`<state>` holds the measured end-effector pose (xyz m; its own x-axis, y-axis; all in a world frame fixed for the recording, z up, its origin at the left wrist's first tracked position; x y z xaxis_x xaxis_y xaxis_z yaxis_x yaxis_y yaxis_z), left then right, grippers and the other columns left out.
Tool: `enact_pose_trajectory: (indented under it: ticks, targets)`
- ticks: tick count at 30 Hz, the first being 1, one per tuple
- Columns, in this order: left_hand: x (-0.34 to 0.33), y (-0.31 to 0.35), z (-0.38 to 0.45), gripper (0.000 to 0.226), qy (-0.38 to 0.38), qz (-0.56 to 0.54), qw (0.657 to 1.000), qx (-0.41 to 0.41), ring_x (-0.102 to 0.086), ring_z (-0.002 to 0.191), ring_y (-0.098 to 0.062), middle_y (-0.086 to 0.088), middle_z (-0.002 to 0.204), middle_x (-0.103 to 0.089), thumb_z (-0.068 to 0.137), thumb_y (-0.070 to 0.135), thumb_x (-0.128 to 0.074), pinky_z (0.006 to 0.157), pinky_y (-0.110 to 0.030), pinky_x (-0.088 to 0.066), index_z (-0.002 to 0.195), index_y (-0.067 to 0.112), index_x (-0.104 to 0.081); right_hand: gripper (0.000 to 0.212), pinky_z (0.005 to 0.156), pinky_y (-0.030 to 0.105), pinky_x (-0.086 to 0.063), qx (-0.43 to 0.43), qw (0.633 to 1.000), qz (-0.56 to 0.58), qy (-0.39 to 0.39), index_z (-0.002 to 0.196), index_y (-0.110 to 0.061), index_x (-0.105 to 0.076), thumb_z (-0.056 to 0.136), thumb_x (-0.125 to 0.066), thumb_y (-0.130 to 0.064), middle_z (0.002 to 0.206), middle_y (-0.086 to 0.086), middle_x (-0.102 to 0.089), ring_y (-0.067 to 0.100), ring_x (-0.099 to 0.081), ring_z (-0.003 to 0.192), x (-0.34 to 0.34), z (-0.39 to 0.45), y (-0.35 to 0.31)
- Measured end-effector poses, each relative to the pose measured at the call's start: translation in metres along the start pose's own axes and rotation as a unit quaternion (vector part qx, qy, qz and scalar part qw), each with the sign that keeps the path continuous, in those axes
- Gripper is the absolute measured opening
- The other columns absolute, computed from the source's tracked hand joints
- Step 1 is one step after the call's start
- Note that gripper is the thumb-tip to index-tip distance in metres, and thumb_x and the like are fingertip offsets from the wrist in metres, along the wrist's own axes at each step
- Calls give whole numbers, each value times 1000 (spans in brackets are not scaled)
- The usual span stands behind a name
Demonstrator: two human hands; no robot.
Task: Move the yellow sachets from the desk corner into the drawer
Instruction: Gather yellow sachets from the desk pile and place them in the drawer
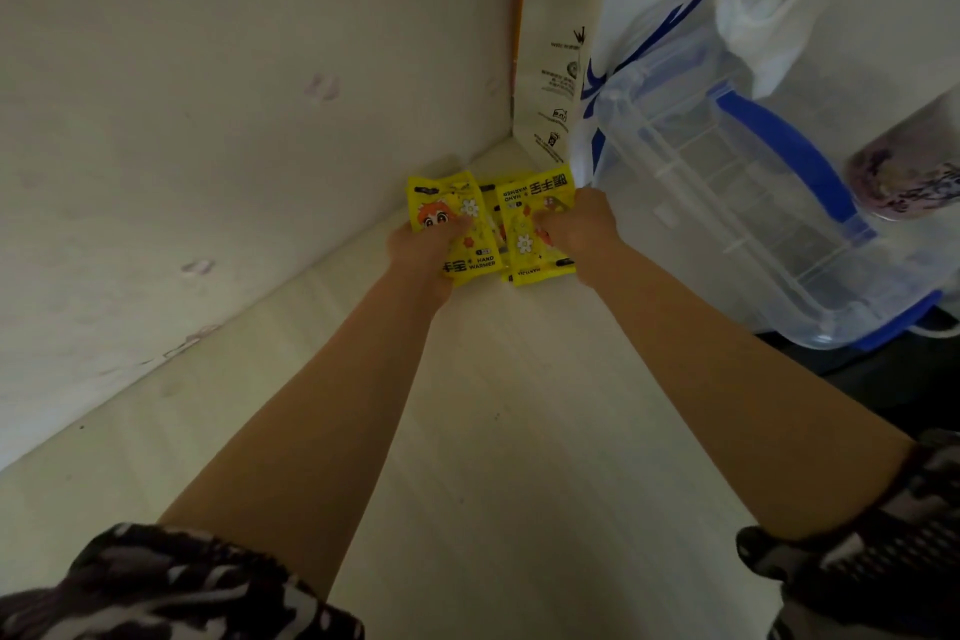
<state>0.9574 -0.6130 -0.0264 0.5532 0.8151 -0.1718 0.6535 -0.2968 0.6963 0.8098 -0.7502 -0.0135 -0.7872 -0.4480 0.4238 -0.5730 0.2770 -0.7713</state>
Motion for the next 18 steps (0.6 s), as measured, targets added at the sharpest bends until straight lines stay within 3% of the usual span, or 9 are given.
enact_pose_trajectory:
  ticks: [3, 5, 9, 12, 13, 16, 18]
  targets:
    - [7, -4, -4, 22, 7, 3, 1000, 9, -67, 74, -27, -11, 88, -69, 77, -5, -71, 60, -40, -57, 90, 11, -64, 21, 65, 29, -46, -16, 1000, 9, -14, 99, -3, -62, 80, -63, -12, 90, 11, -61, 17, -55, 67, -1, -5, 6]
    - [12, -9, -9, 22, 15, 6, 1000, 12, -67, 73, -28, -11, 88, -68, 76, -6, -71, 63, -41, -57, 89, 11, -63, 31, 74, 31, -51, -46, 998, 23, -24, 110, 3, -62, 82, -65, -10, 92, 13, -63, 22, -61, 74, -1, -13, 14]
    - [30, -30, -25, 22, 36, 14, 999, 26, -67, 75, -28, -13, 90, -68, 77, -5, -71, 64, -42, -57, 93, 9, -65, 30, 87, 43, -53, -89, 994, 56, -27, 110, 5, -65, 82, -64, -7, 97, 20, -69, 23, -60, 79, 7, -42, 34]
    - [48, -52, -44, 18, 43, 24, 998, 27, -68, 73, -27, -12, 87, -69, 79, -3, -70, 62, -39, -58, 92, 9, -66, 8, 73, 33, -52, -75, 994, 67, -30, 84, -6, -67, 81, -61, -2, 80, 13, -64, 21, -57, 68, 14, -70, 50]
    - [55, -59, -51, 17, 45, 22, 998, 27, -69, 76, -28, -14, 90, -70, 80, -2, -70, 64, -41, -59, 92, 9, -67, 10, 67, 29, -49, -69, 994, 75, -31, 79, -9, -65, 80, -60, 0, 73, 9, -60, 18, -54, 62, 16, -80, 55]
    - [71, -81, -75, 18, 39, 19, 999, 32, -69, 85, -34, -17, 95, -70, 81, -1, -69, 72, -46, -59, 96, 8, -67, 10, 60, 24, -46, -59, 993, 96, -34, 91, -8, -62, 83, -60, -3, 68, 0, -57, 12, -51, 57, 22, -110, 71]
    - [80, -95, -95, 16, 33, 22, 999, 32, -68, 80, -32, -15, 89, -69, 81, 0, -68, 68, -44, -59, 95, 8, -66, 12, 62, 26, -47, -49, 993, 99, -42, 97, -6, -59, 85, -60, -5, 68, -2, -57, 11, -51, 58, 23, -131, 81]
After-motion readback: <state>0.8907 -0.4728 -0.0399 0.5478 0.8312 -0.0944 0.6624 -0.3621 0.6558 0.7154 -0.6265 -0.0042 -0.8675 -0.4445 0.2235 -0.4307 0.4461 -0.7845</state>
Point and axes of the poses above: each hand's wrist, its own z-axis towards the middle knuckle, its own x-axis out of the back of the hand, y = z × x, the point moved 9 cm from there along z, towards the middle knuckle
